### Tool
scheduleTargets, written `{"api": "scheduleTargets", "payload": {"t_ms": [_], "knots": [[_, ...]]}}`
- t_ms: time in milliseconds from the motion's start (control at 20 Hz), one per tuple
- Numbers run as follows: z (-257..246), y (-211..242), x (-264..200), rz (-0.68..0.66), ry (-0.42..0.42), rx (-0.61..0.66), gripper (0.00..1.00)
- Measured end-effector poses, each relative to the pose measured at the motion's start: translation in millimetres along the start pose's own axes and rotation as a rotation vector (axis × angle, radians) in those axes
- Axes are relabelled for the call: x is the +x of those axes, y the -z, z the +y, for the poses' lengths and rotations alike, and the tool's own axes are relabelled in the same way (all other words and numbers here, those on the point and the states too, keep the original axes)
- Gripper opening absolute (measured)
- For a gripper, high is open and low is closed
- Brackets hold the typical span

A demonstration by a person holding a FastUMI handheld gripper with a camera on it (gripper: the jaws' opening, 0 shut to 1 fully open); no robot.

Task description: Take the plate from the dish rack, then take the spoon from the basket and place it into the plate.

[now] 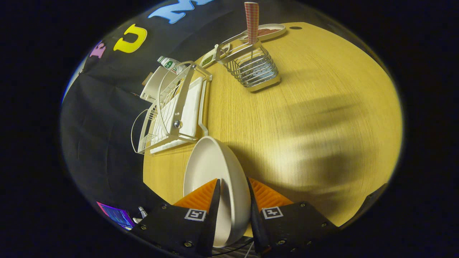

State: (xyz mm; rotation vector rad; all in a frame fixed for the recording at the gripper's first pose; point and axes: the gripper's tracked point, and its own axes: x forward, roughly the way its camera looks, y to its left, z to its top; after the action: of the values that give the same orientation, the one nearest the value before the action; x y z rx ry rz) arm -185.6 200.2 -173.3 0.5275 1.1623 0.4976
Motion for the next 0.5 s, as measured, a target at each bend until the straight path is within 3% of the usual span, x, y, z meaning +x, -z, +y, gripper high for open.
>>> {"api": "scheduleTargets", "payload": {"t_ms": [200,350,400,500], "knots": [[-17.0,-34.8,-29.6,-0.120,0.050,-0.049,0.42],[-25.7,-69.6,-72.7,-0.288,0.127,-0.169,0.42],[-26.8,-79.4,-86.3,-0.335,0.157,-0.214,0.48],[-24.4,-100.0,-113.9,-0.431,0.195,-0.283,0.49]]}}
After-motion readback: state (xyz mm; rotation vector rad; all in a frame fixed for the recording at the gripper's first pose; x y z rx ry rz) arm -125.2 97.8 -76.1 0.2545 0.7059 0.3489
